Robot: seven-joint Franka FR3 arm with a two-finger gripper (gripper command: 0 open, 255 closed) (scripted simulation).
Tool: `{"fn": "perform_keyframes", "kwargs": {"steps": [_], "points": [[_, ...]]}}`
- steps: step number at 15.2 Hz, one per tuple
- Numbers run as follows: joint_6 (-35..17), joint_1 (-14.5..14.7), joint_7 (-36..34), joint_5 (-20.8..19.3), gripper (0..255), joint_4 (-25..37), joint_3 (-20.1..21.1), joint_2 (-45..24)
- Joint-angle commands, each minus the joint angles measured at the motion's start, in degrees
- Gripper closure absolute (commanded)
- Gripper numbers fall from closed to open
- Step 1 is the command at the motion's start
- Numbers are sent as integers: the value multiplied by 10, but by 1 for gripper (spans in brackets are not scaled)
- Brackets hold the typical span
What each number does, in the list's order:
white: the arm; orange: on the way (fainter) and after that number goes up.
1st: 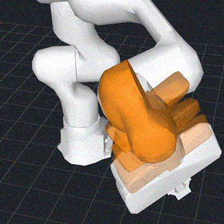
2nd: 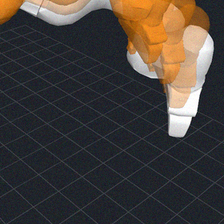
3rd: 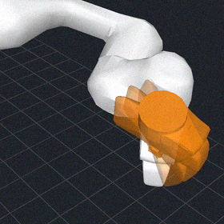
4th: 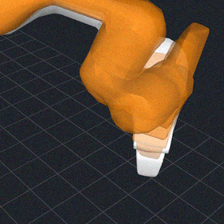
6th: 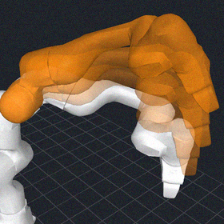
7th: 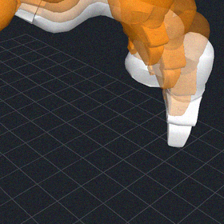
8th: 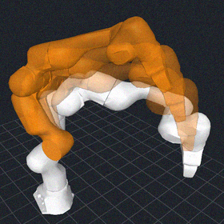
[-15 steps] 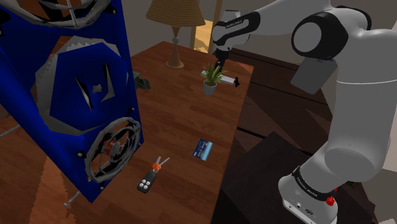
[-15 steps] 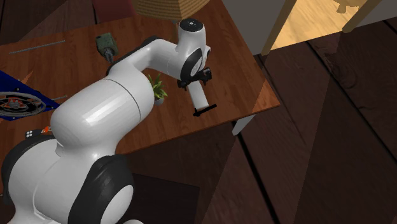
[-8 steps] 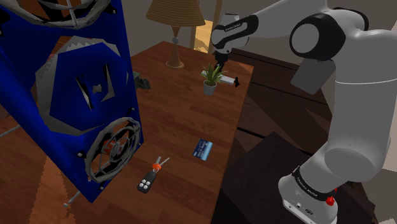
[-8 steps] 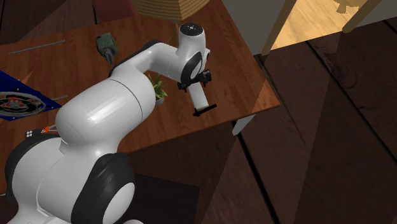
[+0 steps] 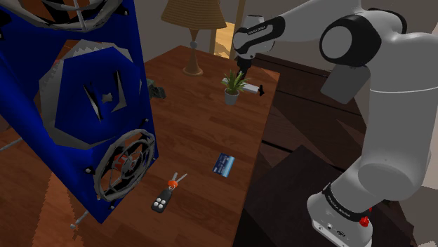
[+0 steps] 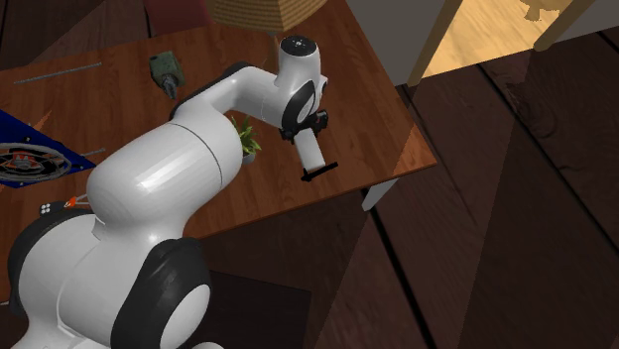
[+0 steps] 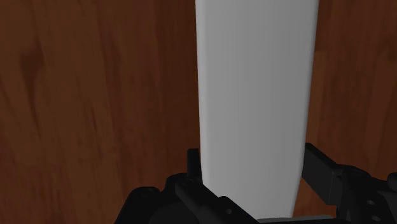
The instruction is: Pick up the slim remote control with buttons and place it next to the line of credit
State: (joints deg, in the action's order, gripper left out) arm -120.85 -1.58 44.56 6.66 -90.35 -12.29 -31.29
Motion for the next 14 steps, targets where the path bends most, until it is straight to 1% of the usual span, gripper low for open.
{"fn": "perform_keyframes", "kwargs": {"steps": [1,4,14], "points": [[0,0,0,0,255,0,0,0],[0,0,0,0,255,0,0,0],[62,1,-4,-7,255,34,-4,29]]}}
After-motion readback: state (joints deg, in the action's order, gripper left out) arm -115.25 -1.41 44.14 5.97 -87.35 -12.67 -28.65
